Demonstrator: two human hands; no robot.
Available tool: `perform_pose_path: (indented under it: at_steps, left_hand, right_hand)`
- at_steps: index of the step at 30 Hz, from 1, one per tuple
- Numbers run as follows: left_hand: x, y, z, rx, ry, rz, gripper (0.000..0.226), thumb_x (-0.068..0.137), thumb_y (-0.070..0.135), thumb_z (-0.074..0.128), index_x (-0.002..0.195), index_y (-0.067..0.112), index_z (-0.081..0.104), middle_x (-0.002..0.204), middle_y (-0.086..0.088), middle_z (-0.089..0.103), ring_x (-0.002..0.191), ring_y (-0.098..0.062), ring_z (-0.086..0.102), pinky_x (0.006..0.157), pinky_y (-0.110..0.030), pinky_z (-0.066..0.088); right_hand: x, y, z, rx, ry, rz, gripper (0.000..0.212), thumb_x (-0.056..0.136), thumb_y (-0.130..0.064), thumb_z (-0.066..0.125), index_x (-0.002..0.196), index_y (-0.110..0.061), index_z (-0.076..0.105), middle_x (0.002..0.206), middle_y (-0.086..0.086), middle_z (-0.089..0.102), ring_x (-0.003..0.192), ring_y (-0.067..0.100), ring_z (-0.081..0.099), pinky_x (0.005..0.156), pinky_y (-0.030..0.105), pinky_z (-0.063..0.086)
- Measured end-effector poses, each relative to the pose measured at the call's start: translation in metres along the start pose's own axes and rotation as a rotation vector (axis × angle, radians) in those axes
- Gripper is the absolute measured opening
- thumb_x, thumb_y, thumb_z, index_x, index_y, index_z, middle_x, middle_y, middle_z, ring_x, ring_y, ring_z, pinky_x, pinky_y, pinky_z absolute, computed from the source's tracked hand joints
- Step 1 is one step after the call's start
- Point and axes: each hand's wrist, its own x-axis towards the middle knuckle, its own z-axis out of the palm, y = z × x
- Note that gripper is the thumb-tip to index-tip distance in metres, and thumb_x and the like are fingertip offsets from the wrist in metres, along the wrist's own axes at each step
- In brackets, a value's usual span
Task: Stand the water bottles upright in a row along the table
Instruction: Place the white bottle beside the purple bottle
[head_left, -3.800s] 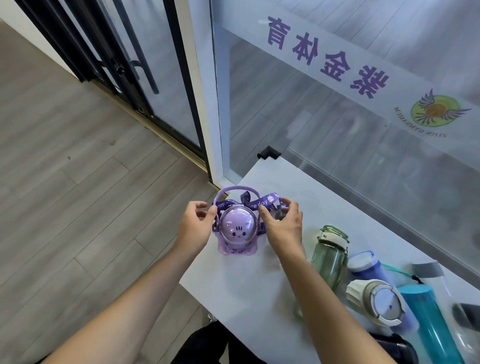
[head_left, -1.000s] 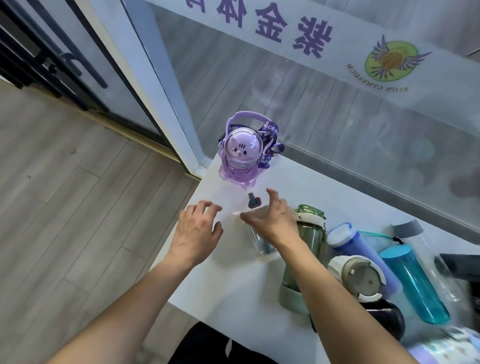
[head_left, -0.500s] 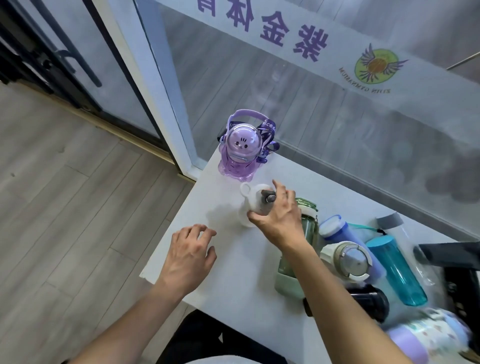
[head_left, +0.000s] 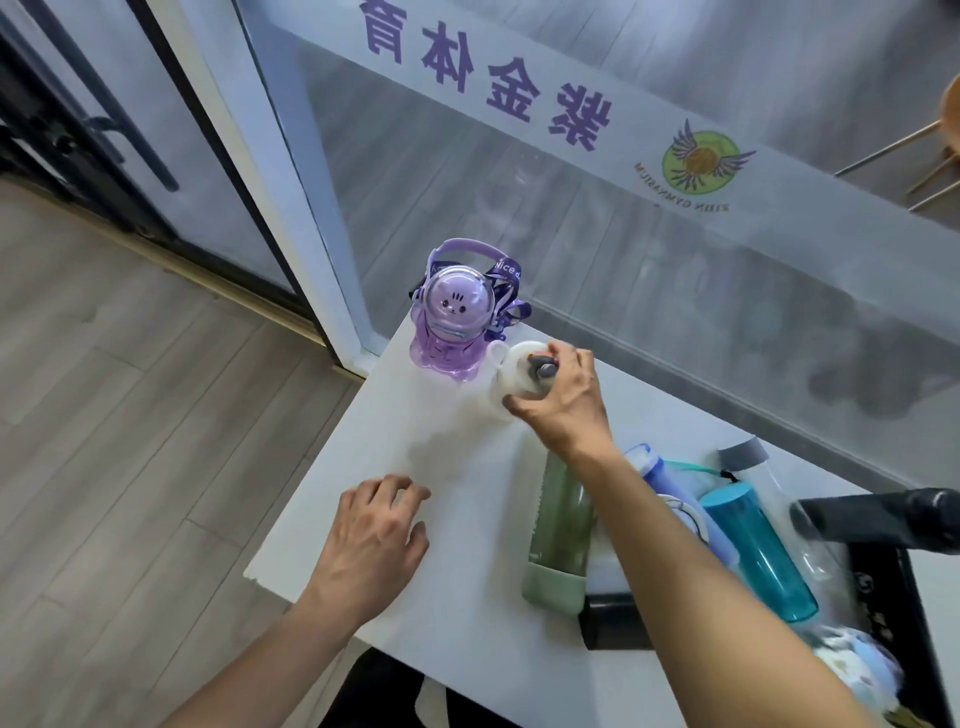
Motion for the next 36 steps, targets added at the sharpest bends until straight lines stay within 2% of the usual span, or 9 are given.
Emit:
perform_pose_path:
  at_steps: [4,10,17,21,26,29,32,34,36]
  left_hand:
    - [0.001,0.014,0.003,0.02,0.019,-0.008,0.031,0.083,0.022,0.069,0.113,0.021,0.066,0.112,0.001,0.065,0.1,-0.024,0.062,0.088,-0.039,0.05]
    - [0.003,0.041,0.02,0.031,0.008,-0.013,0.031,0.081,0.025,0.068,0.112,0.023,0.066,0.111,0.001,0.065,0.1,-0.023,0.062,0.088,-0.038,0.051]
    - [0.011,0.068,0.033,0.048,-0.039,0.021,0.029,0.083,0.028,0.064,0.111,0.024,0.064,0.111,0.001,0.065,0.098,-0.024,0.062,0.086,-0.038,0.052]
    - [0.013,0.079,0.036,0.05,-0.059,0.034,0.029,0.085,0.03,0.059,0.114,0.026,0.062,0.112,0.003,0.063,0.101,-0.023,0.061,0.088,-0.037,0.051]
    - [0.01,0.083,0.041,0.032,-0.083,0.021,0.029,0.087,0.03,0.055,0.115,0.026,0.061,0.113,0.004,0.062,0.102,-0.023,0.059,0.089,-0.037,0.049]
    - [0.009,0.084,0.044,0.028,-0.094,0.015,0.03,0.088,0.03,0.054,0.117,0.025,0.06,0.115,0.003,0.062,0.104,-0.024,0.059,0.091,-0.038,0.048]
    - [0.012,0.087,0.047,0.021,-0.123,0.019,0.033,0.091,0.035,0.049,0.121,0.026,0.058,0.119,0.002,0.06,0.109,-0.025,0.057,0.095,-0.038,0.045]
    - [0.017,0.093,0.049,0.028,-0.172,0.015,0.038,0.093,0.043,0.042,0.127,0.028,0.053,0.124,0.004,0.056,0.114,-0.023,0.052,0.1,-0.036,0.04]
    - [0.023,0.103,0.054,0.044,-0.234,0.01,0.047,0.093,0.052,0.037,0.132,0.028,0.046,0.128,0.005,0.054,0.117,-0.022,0.048,0.103,-0.036,0.036]
  right_hand:
    - [0.036,0.012,-0.018,-0.019,0.036,0.015,0.08,0.06,-0.033,0.086,0.131,-0.021,0.052,0.114,-0.005,0.042,0.113,0.024,0.054,0.099,0.035,0.047]
    - [0.061,0.022,-0.026,-0.059,-0.008,0.003,0.078,0.06,-0.036,0.085,0.129,-0.019,0.053,0.125,0.005,0.049,0.115,0.028,0.053,0.102,0.038,0.045]
    - [0.054,0.027,-0.021,-0.119,0.02,-0.033,0.072,0.063,-0.037,0.083,0.126,-0.02,0.051,0.124,0.005,0.047,0.115,0.028,0.048,0.093,0.033,0.044]
    - [0.052,0.031,-0.022,-0.125,0.034,-0.013,0.07,0.063,-0.037,0.081,0.123,-0.019,0.051,0.121,0.005,0.047,0.112,0.027,0.047,0.085,0.026,0.036]
    - [0.05,0.031,-0.021,-0.141,0.031,0.01,0.072,0.063,-0.038,0.081,0.124,-0.017,0.05,0.123,0.006,0.046,0.113,0.028,0.046,0.089,0.031,0.041]
    - [0.047,0.028,-0.023,-0.12,0.012,0.036,0.086,0.063,-0.043,0.082,0.135,-0.018,0.043,0.13,0.007,0.045,0.122,0.031,0.044,0.094,0.034,0.041]
    - [0.044,0.029,-0.032,-0.121,-0.064,0.106,0.121,0.062,-0.052,0.084,0.156,-0.022,0.015,0.144,0.01,0.039,0.134,0.03,0.037,0.106,0.039,0.037]
    - [0.04,0.039,-0.043,-0.126,-0.112,0.184,0.125,0.061,-0.053,0.086,0.157,-0.022,0.012,0.147,0.012,0.037,0.138,0.032,0.037,0.108,0.042,0.035]
    - [0.033,0.055,-0.054,-0.142,-0.175,0.268,0.117,0.064,-0.05,0.085,0.154,-0.019,0.018,0.147,0.013,0.037,0.137,0.034,0.04,0.108,0.043,0.036]
